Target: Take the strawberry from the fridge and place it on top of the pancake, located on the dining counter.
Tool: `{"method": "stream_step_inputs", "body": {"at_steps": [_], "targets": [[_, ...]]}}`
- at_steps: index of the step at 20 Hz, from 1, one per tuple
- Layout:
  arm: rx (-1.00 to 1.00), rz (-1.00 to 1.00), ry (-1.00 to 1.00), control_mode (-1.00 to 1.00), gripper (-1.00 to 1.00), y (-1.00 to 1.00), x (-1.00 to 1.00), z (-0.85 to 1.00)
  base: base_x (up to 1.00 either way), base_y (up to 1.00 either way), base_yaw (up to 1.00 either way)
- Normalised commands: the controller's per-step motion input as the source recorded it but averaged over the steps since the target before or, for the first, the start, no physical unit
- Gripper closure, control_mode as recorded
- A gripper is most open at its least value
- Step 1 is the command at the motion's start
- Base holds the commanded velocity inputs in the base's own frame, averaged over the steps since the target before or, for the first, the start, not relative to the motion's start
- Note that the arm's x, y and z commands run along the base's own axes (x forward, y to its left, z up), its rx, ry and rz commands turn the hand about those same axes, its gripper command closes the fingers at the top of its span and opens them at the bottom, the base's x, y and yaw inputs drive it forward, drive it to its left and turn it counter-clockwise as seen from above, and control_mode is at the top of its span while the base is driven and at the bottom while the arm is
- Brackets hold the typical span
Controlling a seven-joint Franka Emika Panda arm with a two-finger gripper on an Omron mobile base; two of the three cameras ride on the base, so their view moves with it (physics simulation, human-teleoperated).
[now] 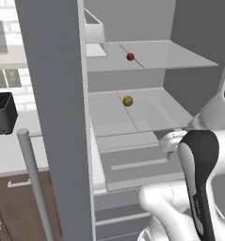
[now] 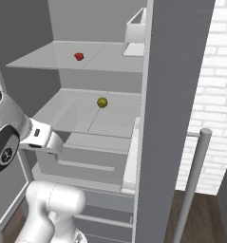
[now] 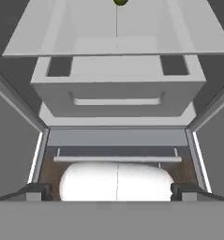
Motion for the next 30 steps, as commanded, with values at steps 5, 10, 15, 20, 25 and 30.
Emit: {"method": "stream_step_inputs", "body": {"at_steps": [5, 10, 15, 20, 25, 30], "targets": [[-0.03, 0.18, -0.41, -1.0, -1.0, 0.27, 0.08, 0.89, 0.0, 0.0, 0.0], [0.0, 0.15, -0.24, -1.0, -1.0, 0.11, -0.06, 1.0, 0.0, 0.0, 0.0], [-0.01, 0.03, -0.02, -1.0, -1.0, 0.0, 0.0, 0.83, 0.0, 0.0, 0.0], [-0.01, -0.13, 0.0, -1.0, -1.0, 0.0, 0.5, 0.2, 0.0, 0.0, 0.0], [0.02, -0.12, -0.01, -1.0, -1.0, -0.01, 0.89, 0.0, 0.0, 0.0, 0.0], [0.01, -0.09, -0.11, -1.0, -1.0, 0.0, 0.97, 0.0, 0.0, 0.0, 0.0]]}}
